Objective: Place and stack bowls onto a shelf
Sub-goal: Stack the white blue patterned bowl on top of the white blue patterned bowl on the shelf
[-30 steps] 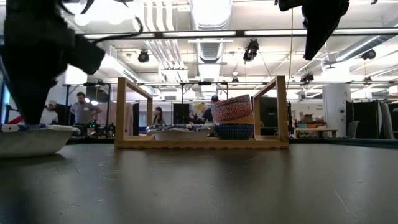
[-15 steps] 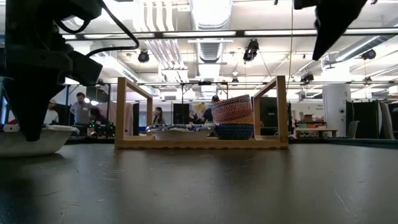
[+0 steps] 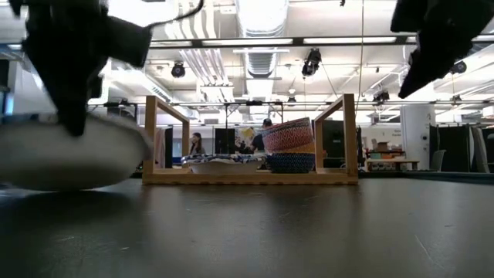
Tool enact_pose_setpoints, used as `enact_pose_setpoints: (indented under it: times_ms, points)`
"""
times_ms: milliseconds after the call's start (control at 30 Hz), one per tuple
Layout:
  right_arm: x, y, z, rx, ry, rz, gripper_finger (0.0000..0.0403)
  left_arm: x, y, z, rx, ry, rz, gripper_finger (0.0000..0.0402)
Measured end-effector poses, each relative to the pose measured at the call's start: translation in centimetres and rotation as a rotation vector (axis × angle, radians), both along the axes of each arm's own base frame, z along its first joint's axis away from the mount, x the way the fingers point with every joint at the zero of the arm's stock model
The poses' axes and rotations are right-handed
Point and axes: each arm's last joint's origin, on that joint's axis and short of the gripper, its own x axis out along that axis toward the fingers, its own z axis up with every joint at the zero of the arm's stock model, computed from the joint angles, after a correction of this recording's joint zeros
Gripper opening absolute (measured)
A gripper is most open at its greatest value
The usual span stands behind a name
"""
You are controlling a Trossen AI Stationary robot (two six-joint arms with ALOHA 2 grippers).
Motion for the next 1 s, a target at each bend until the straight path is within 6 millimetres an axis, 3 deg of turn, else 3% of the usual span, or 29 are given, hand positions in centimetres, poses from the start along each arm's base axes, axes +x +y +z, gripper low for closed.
enact_pose_setpoints:
  times_ms: [267, 467, 733, 1000]
  points:
    - [-1.6, 0.1, -2.6, -0.004, 0.013, 0.036, 0.0178, 2.2, -0.3, 4.1, 0.166, -0.2, -0.196, 0.0002]
    - [-2.4, 0.2, -4.5, 0.016, -0.025, 0.057, 0.0178, 3.7, 1.3, 6.6, 0.324, -0.291, -0.26, 0.0001]
    - [-3.3, 0.0, -6.0, 0.044, -0.062, 0.047, 0.0178, 5.6, 6.3, 8.3, 0.484, -0.299, -0.283, 0.0001]
    - [-3.6, -0.1, -6.3, 0.061, -0.069, 0.01, 0.0178, 7.0, 12.5, 7.4, 0.553, -0.236, -0.252, 0.0001]
